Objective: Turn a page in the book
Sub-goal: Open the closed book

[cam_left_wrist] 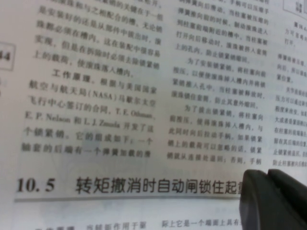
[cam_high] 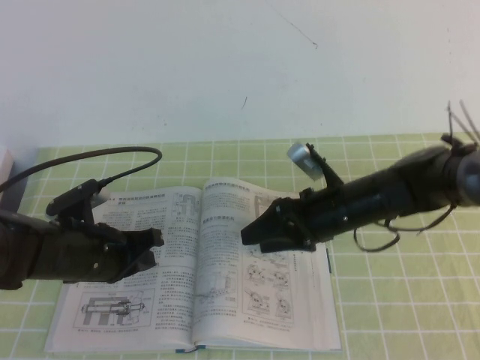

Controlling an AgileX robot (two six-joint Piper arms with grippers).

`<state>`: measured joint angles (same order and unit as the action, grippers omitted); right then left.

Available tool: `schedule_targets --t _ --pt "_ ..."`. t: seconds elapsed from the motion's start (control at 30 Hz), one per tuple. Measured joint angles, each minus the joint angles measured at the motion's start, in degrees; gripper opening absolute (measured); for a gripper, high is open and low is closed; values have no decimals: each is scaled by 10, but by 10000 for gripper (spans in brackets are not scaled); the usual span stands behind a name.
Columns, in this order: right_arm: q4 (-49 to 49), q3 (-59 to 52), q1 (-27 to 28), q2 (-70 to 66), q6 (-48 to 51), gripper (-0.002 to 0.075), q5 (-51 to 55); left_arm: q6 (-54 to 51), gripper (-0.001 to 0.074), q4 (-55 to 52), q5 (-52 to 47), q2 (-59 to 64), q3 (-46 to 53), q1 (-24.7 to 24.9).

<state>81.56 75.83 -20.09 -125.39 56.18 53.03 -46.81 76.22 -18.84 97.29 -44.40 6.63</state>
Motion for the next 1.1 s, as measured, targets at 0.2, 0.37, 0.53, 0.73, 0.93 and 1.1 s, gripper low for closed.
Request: schedule_targets --t 0.2,0.37,0.53,0.73,0.93,1.1 --pt "-249 53 3 39 -175 445 20 -16 -4 11 -3 0 0 0" --pt "-382 55 3 35 -264 445 31 -16 -4 13 -6 0 0 0" --pt "-401 55 -4 23 -279 445 30 -17 -4 13 -7 0 0 0" --pt "-373 57 -5 11 -269 444 27 -19 -4 13 -11 0 0 0" --pt "-257 58 -5 -14 -207 444 27 -19 -4 13 -11 0 0 0" --pt "-154 58 -7 -32 -104 444 14 -21 -4 14 -17 0 0 0"
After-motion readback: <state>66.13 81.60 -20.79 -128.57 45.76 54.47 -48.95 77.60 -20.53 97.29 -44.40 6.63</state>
